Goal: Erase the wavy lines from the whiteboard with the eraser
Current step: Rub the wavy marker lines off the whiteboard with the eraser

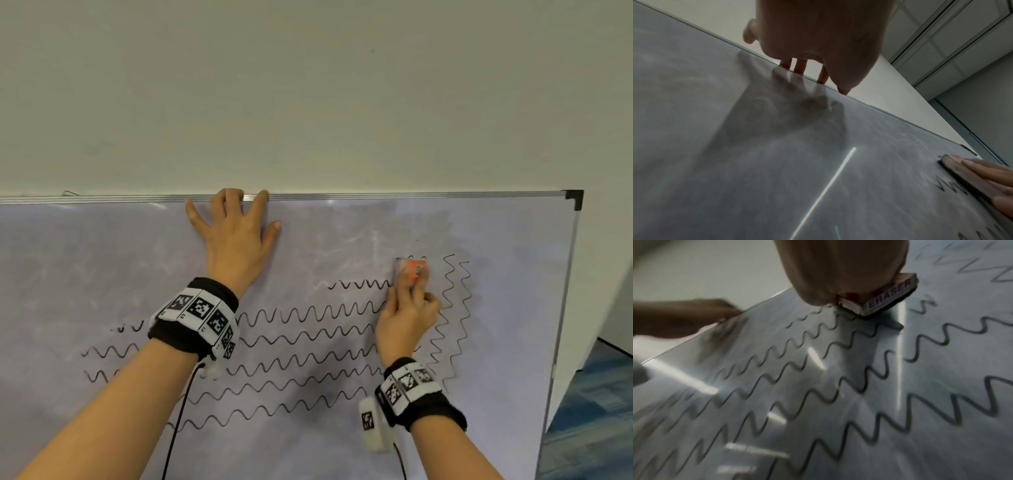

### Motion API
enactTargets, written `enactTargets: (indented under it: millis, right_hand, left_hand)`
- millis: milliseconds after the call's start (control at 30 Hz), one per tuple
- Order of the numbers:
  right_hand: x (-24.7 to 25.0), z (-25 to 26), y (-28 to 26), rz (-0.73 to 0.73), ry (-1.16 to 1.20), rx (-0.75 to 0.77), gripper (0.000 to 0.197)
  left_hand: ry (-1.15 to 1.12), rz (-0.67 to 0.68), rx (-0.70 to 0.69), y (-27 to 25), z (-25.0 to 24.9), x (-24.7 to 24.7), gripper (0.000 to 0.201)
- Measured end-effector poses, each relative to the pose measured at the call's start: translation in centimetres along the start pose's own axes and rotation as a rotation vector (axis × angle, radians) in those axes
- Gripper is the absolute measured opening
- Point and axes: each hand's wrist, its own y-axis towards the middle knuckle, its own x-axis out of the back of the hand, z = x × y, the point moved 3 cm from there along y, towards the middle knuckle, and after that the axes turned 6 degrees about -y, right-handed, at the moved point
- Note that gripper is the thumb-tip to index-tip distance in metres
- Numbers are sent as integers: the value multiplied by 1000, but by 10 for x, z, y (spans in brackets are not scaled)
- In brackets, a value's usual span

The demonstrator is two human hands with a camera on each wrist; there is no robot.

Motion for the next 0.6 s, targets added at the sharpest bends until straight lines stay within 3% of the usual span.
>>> enactTargets:
  millis: [67,167,233,333,400,600]
  right_hand:
    - [-4,16,-22,64,-1,190,51]
    - [-5,14,-23,83,5,250,50]
    - [-4,-2,-2,40,-11,136,46]
    - [-3,-34,38,4,17,-224,43]
    - [-3,-39,45,1,9,-305,41]
    - [-4,-17,-13,35,11,44,43]
  left_hand:
    - [1,-6,8,0,-1,-1,44]
    - [5,-16,-8,0,2,-1,43]
    - [19,-10,-28,-1,5,0,44]
    - [27,6,-39,-2,7,2,46]
    - [22,9,-32,-2,5,1,46]
    - [1,-4,6,-1,0,-3,45]
